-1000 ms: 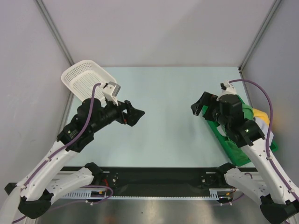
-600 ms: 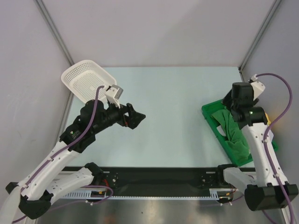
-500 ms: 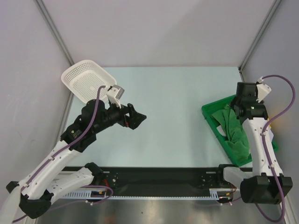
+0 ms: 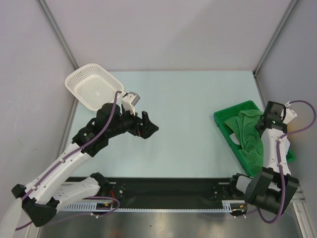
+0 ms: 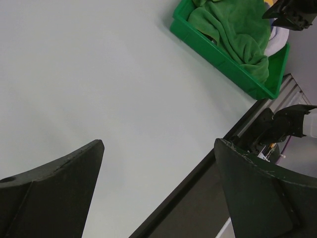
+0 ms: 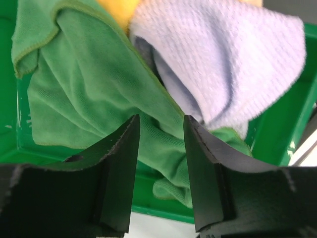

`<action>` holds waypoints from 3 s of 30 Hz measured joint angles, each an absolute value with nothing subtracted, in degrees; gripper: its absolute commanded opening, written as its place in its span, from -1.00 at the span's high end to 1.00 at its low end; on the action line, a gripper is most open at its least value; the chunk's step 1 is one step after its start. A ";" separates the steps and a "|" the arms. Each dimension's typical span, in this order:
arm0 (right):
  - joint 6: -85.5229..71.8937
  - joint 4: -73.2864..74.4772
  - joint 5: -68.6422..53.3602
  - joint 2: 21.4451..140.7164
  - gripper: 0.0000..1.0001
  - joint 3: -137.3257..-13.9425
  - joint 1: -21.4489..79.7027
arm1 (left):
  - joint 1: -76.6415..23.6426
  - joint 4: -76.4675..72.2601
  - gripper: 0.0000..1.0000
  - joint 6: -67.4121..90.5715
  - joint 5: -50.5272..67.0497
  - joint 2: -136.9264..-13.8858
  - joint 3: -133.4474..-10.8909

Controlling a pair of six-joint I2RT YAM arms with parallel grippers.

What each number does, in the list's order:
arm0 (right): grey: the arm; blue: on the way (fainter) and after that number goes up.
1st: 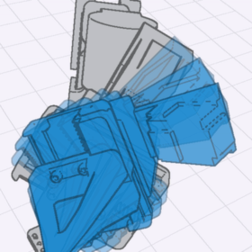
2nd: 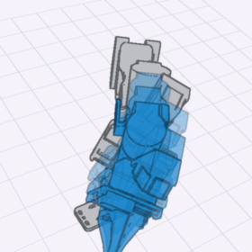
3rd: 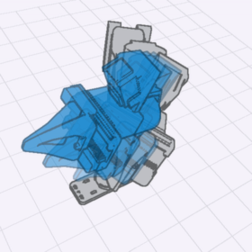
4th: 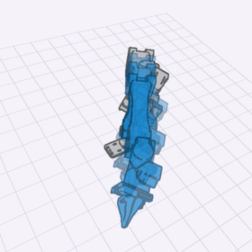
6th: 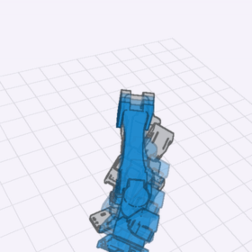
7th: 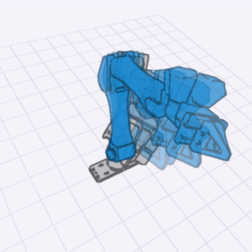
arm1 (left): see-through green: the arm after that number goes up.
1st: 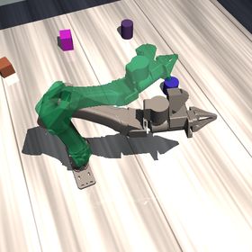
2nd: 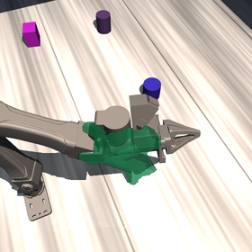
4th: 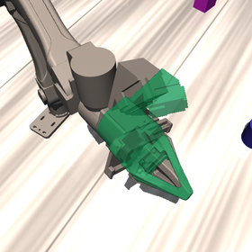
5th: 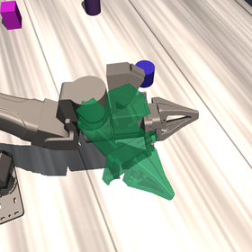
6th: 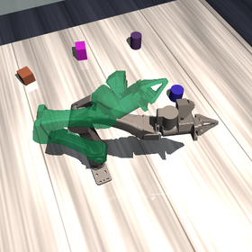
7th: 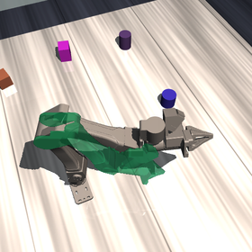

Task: Fold and stack the towels
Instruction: Grab crumpled towel, then move the towel to the center of the board

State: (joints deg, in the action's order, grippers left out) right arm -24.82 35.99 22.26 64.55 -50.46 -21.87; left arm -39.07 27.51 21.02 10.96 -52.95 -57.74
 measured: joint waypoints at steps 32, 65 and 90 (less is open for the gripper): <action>-18.48 35.00 5.85 70.32 1.00 -72.27 -7.14 | -37.52 27.70 -1.00 24.14 5.96 -54.22 -59.55; -24.34 23.44 -8.54 66.37 0.10 -43.31 40.64 | -20.67 22.59 -0.70 32.05 5.10 -64.47 -47.81; -10.68 10.76 -10.79 117.49 0.37 -78.65 27.53 | -20.60 6.44 -0.35 39.07 2.96 -88.18 -42.04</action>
State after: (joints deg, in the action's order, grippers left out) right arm -10.68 10.76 -10.79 117.49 -78.65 27.53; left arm -20.60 6.44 39.07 2.96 -88.18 -42.04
